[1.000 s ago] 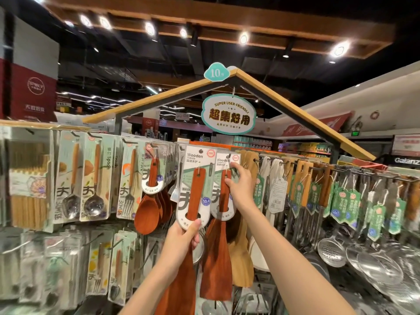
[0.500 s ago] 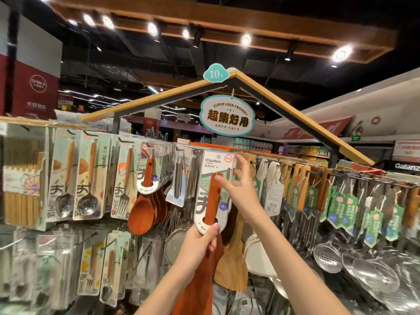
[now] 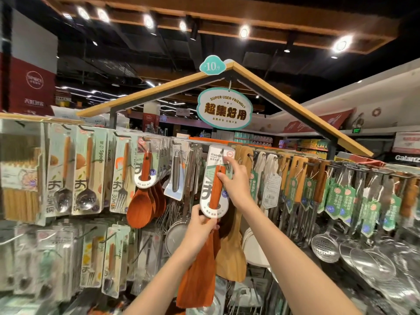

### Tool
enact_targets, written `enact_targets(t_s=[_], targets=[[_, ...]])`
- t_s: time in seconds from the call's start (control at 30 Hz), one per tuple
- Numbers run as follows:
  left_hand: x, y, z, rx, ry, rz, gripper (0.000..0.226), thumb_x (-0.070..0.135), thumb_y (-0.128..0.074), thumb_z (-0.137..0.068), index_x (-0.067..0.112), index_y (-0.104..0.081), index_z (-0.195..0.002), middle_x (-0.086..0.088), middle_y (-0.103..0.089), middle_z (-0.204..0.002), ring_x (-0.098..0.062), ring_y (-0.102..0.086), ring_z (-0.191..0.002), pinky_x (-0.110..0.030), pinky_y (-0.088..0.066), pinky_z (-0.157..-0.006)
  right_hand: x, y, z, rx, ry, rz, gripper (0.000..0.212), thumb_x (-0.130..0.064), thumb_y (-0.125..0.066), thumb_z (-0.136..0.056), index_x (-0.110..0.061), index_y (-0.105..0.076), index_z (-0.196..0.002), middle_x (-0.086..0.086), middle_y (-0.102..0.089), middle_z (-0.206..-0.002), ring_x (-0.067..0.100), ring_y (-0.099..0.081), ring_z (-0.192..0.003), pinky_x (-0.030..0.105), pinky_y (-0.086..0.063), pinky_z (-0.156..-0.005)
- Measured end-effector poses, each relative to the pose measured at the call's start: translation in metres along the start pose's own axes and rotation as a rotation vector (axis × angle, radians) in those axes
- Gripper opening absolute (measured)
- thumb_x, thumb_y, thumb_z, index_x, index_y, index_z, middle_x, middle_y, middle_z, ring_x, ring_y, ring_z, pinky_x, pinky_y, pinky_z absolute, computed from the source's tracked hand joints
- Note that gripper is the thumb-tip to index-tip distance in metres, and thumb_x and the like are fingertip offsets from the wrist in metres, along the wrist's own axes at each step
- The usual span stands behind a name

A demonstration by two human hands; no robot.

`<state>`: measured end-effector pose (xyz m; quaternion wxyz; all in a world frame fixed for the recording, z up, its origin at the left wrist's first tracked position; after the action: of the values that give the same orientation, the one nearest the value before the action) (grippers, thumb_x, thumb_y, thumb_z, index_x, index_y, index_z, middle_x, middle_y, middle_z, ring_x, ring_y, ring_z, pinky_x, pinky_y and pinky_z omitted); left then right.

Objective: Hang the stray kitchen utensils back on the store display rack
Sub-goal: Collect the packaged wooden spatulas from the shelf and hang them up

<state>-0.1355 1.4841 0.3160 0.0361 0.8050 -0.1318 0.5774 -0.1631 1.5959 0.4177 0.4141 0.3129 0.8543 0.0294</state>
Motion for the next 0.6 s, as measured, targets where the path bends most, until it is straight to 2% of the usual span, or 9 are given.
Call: enact_targets(t_s=[0.03, 0.1, 0.17, 0.23, 0.33, 0.4, 0.47, 0.53, 0.6], targets=[[-0.004, 0.004, 0.001, 0.004, -0.012, -0.084, 0.044, 0.009, -0.053, -0.092, 0.025, -0.03, -0.126, -0.004, -0.062, -0.102, -0.014, -0.062, -0.089, -0.031, -0.05, -0.084, 0.002, -0.002, -0.002, -0.001, -0.005, 0.006, 0.05, -0.013, -0.061, -0.089, -0.031, -0.046, -0.133, -0.001, -0.035, -0.114, 0.009, -0.05, -0.097, 0.022, -0.054, -0.082], [-0.015, 0.01, 0.003, -0.009, -0.026, -0.184, 0.057, 0.009, -0.054, -0.091, 0.031, -0.02, -0.132, -0.002, -0.058, -0.106, -0.01, -0.06, -0.092, -0.018, -0.049, -0.077, 0.008, -0.005, -0.004, -0.011, -0.025, 0.035, 0.057, -0.009, -0.063, -0.087, -0.033, -0.043, -0.135, -0.002, -0.031, -0.111, 0.005, -0.049, -0.086, 0.018, -0.055, -0.073], [-0.026, 0.015, 0.007, -0.018, -0.017, -0.227, 0.062, 0.007, -0.054, -0.09, 0.033, -0.018, -0.134, 0.001, -0.054, -0.108, -0.001, -0.057, -0.088, -0.004, -0.045, -0.063, 0.015, -0.007, -0.006, -0.036, -0.071, 0.046, 0.066, -0.005, -0.065, -0.085, -0.034, -0.039, -0.138, -0.002, -0.028, -0.113, 0.005, -0.047, -0.084, 0.026, -0.055, -0.082], [-0.037, 0.021, 0.01, -0.022, 0.011, -0.254, 0.061, 0.007, -0.053, -0.091, 0.03, -0.02, -0.137, -0.002, -0.05, -0.113, 0.001, -0.053, -0.09, 0.0, -0.043, -0.06, 0.022, -0.008, -0.005, -0.059, -0.119, 0.045, 0.072, -0.001, -0.065, -0.084, -0.033, -0.035, -0.141, 0.0, -0.027, -0.117, 0.006, -0.046, -0.087, 0.03, -0.052, -0.09], [-0.05, 0.03, 0.016, -0.005, 0.061, -0.249, 0.055, 0.002, -0.051, -0.091, 0.018, -0.027, -0.139, -0.009, -0.048, -0.115, -0.011, -0.051, -0.095, -0.012, -0.044, -0.074, 0.029, -0.005, -0.003, -0.072, -0.134, 0.051, 0.077, 0.006, -0.064, -0.082, -0.03, -0.034, -0.143, 0.006, -0.025, -0.132, 0.015, -0.047, -0.089, 0.024, -0.051, -0.083], [-0.059, 0.035, 0.023, 0.007, 0.108, -0.276, 0.051, 0.001, -0.05, -0.092, 0.014, -0.032, -0.138, -0.01, -0.049, -0.114, -0.015, -0.049, -0.097, -0.013, -0.042, -0.074, 0.031, -0.005, 0.002, -0.106, -0.146, 0.097, 0.08, 0.005, -0.065, -0.082, -0.031, -0.031, -0.144, 0.006, -0.019, -0.141, 0.019, -0.049, -0.099, 0.021, -0.048, -0.08], [-0.07, 0.039, 0.032, 0.014, 0.14, -0.313, 0.048, 0.002, -0.05, -0.092, 0.014, -0.036, -0.136, -0.009, -0.05, -0.114, -0.013, -0.05, -0.095, -0.01, -0.042, -0.071, 0.033, -0.006, 0.009, -0.11, -0.087, 0.207, 0.081, -0.002, -0.065, -0.084, -0.035, -0.024, -0.145, 0.003, -0.016, -0.143, 0.02, -0.046, -0.109, 0.028, -0.048, -0.087], [-0.081, 0.044, 0.041, 0.018, 0.165, -0.346, 0.046, 0.003, -0.05, -0.091, 0.013, -0.04, -0.135, -0.009, -0.051, -0.114, -0.014, -0.052, -0.097, -0.015, -0.043, -0.079, 0.032, -0.007, 0.016, -0.082, 0.051, 0.361, 0.079, -0.007, -0.063, -0.086, -0.037, -0.02, -0.144, 0.002, -0.019, -0.141, 0.02, -0.049, -0.107, 0.037, -0.051, -0.086], [-0.09, 0.051, 0.051, 0.008, 0.188, -0.394, 0.044, 0.006, -0.051, -0.092, 0.014, -0.042, -0.134, -0.01, -0.054, -0.118, -0.016, -0.053, -0.102, -0.021, -0.042, -0.086, 0.033, -0.012, 0.024, -0.1, 0.195, 0.554, 0.07, -0.011, -0.059, -0.088, -0.034, -0.025, -0.144, 0.004, -0.022, -0.145, 0.025, -0.039, -0.125, 0.046, -0.047, -0.094]])
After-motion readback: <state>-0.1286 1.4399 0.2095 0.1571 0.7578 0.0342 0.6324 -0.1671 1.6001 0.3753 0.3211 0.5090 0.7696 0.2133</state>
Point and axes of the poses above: each hand's wrist, its own z-axis away from the middle knuckle, its own y-axis out of the back of the hand, x = y × z, the point moved 1 cm from there along -z, towards the middle knuckle
